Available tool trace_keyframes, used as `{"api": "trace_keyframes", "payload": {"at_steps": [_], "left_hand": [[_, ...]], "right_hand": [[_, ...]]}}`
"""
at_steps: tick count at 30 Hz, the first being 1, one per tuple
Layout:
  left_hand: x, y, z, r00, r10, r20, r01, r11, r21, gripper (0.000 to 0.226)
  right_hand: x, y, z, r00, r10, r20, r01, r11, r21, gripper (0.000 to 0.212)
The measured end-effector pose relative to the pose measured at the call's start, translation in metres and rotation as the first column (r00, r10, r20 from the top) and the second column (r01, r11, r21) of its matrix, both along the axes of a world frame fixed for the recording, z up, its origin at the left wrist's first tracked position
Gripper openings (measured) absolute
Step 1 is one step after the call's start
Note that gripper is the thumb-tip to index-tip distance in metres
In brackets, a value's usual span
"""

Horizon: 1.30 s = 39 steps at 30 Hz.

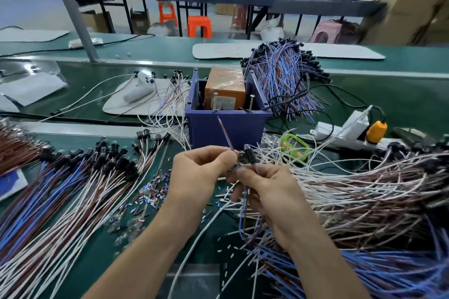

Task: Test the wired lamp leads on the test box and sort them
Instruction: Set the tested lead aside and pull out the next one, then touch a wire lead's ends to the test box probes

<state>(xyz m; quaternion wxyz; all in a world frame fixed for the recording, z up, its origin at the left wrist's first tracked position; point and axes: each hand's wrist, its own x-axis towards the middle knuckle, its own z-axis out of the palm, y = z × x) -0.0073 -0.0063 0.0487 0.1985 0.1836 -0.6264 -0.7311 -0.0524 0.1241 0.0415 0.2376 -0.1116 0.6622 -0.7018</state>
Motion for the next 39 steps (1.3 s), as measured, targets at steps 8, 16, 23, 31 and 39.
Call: {"api": "trace_keyframes", "payload": {"at_steps": [8,16,23,31,39], "left_hand": [[-0.026,-0.025,0.011,0.964,0.266,0.011,-0.266,0.959,0.096,0.022],[-0.034,-0.021,-0.008,0.964,0.265,0.037,-0.248,0.938,-0.24,0.025],[-0.036,-0.024,-0.006,0.975,0.223,0.009,-0.216,0.951,-0.221,0.029],[-0.031,-0.024,-0.007,0.982,0.19,-0.012,-0.187,0.954,-0.236,0.027],[-0.033,-0.03,-0.007,0.987,0.157,-0.02,-0.158,0.96,-0.23,0.026]], "right_hand": [[-0.011,0.006,-0.002,0.938,-0.299,0.176,0.328,0.929,-0.172,0.031],[-0.014,0.001,-0.003,0.903,-0.372,0.216,0.411,0.895,-0.175,0.029],[-0.013,0.001,-0.003,0.907,-0.363,0.213,0.399,0.902,-0.165,0.029],[-0.012,0.001,-0.002,0.904,-0.37,0.212,0.406,0.9,-0.158,0.028],[-0.015,-0.004,-0.003,0.913,-0.365,0.18,0.394,0.904,-0.168,0.026]]}}
